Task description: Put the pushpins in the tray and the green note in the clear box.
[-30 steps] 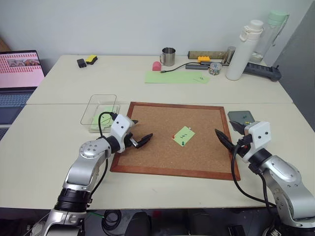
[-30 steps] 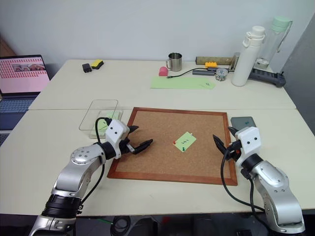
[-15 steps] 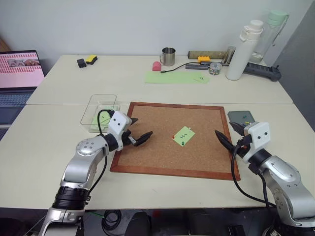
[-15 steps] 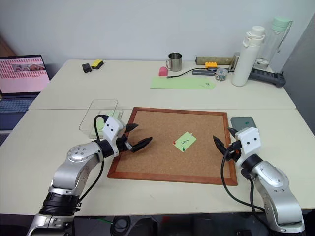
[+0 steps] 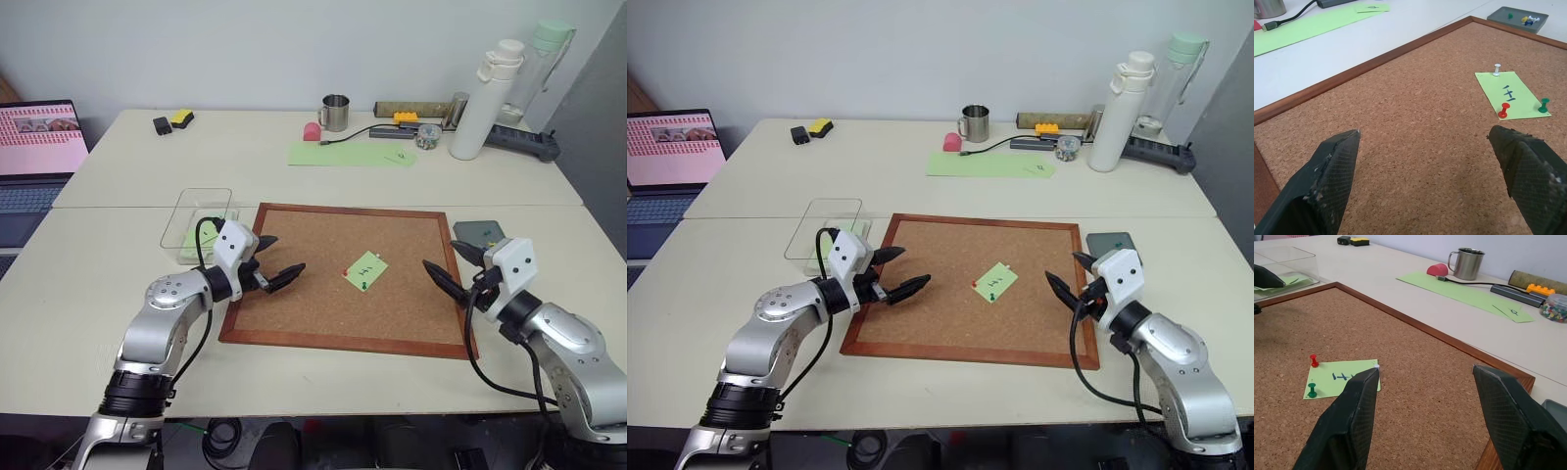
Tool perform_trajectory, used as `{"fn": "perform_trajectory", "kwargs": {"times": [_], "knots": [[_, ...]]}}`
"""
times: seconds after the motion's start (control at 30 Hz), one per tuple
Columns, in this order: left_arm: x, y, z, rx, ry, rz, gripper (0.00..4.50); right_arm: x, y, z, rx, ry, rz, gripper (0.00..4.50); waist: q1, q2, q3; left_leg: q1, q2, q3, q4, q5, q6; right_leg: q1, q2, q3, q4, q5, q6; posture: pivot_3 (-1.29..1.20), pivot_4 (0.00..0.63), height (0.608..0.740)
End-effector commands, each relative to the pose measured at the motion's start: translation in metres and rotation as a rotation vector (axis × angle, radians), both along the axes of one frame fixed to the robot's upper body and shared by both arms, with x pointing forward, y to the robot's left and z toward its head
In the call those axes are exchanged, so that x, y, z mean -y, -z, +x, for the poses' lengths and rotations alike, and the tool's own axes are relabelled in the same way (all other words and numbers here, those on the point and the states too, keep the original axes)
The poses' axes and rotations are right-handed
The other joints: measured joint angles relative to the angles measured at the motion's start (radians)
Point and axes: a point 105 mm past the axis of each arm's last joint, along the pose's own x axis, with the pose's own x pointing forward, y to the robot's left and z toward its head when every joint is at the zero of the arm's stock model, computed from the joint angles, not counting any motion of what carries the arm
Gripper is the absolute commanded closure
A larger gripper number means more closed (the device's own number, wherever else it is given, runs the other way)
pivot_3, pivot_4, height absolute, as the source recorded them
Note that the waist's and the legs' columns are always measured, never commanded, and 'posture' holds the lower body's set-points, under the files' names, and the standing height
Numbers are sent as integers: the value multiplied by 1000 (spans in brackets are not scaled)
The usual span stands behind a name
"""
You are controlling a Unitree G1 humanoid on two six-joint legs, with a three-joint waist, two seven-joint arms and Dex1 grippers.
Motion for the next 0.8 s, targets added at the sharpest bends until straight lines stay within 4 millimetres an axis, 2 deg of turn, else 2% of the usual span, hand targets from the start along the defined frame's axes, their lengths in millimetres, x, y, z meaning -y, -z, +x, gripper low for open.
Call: {"fn": "perform_trajectory", "kwargs": {"times": [0.03, 0.27, 0.5, 0.67, 0.8], "knots": [[3, -18, -8, 51, 52, -27, 0, -6, -8, -1, 24, -50, 0, 1342, 0, 0, 0, 0, 0, 0, 0, 0, 0, 0, 0, 0, 0, 0, 0, 0, 150, 740], [11, -25, -18, 40, 147, -41, 1471, -18, -6, 5, -14, -141, 8, 1271, -1, 0, 0, 0, 0, 0, 0, 0, 0, 0, 0, 0, 0, 0, 0, 0, 150, 740], [18, -21, -23, 30, 193, -28, 2751, -25, 3, 16, -58, -196, 11, 1271, -1, 0, 1, 0, 0, 0, 0, 0, 0, 0, 0, 0, 0, 0, 0, 0, 150, 740], [24, -15, -24, 19, 206, -24, 3865, -32, 12, 26, -79, -203, 16, 1271, -1, -1, 1, 0, 0, 0, 0, 0, 0, 0, 0, 0, 0, 0, 0, 0, 150, 740], [31, -11, -27, 3, 221, -27, 4466, -43, 19, 35, -92, -208, 23, 1271, -2, 0, 1, 0, 0, 0, 0, 0, 0, 0, 0, 0, 0, 0, 0, 0, 150, 740]]}}
